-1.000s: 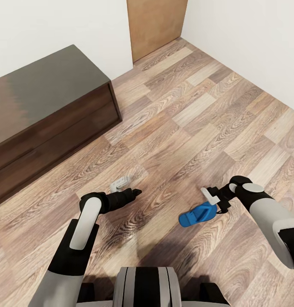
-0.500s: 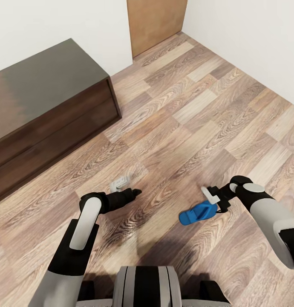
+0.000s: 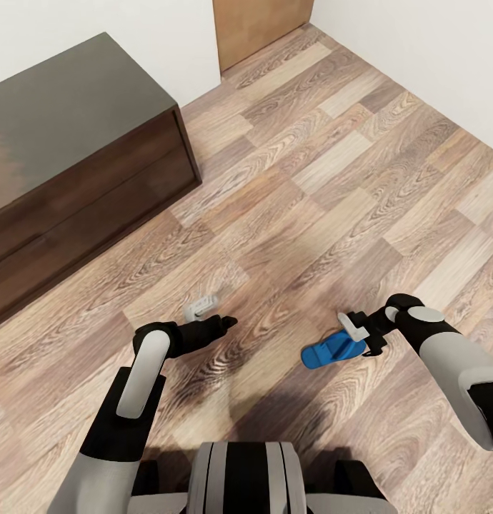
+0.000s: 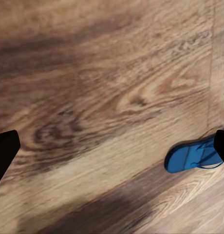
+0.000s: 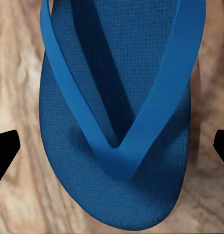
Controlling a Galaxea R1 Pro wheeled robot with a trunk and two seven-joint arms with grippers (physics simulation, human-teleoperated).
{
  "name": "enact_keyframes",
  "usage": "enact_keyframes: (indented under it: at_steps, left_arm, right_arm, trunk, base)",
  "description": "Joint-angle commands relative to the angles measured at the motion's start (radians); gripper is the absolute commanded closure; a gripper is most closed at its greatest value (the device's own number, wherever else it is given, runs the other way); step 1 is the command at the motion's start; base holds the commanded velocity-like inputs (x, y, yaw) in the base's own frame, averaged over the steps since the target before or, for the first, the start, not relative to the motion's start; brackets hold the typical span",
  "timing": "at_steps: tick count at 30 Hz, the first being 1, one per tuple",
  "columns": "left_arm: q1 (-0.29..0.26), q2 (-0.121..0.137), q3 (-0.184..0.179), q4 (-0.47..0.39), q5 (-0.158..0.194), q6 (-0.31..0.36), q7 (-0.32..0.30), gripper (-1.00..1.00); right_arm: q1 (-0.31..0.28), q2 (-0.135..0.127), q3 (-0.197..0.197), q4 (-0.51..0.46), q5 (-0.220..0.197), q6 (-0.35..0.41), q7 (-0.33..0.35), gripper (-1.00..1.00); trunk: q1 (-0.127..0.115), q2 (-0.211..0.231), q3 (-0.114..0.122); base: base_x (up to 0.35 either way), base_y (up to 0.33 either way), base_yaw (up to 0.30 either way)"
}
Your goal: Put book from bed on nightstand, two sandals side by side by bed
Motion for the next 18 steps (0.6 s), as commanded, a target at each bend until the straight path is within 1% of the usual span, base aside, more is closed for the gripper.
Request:
enact_keyframes:
  at_steps: [1,13,18]
  left_arm:
    - [0.000,0.000,0.000,-0.001,0.010,0.001,0.010,-1.00]
    - [0.003,0.001,0.000,-0.001,0.010,0.000,0.010,-1.00]
    - [0.004,0.001,0.000,-0.001,0.010,0.000,0.010,-1.00]
  right_arm:
    - [0.000,0.000,0.002,-0.001,0.003,-0.003,0.001,-1.00]
    - [-0.001,-0.002,0.001,-0.001,0.003,-0.003,0.000,-1.00]
    - [-0.001,-0.002,0.001,-0.001,0.003,-0.003,-0.001,-1.00]
  trunk:
    - [0.000,0.000,-0.001]
    - [0.000,0.000,-0.001]
    - [0.002,-0.001,-0.020]
  base:
    - [0.000,0.000,0.000]
    - [0.000,0.000,0.000]
    - [0.000,0.000,0.000]
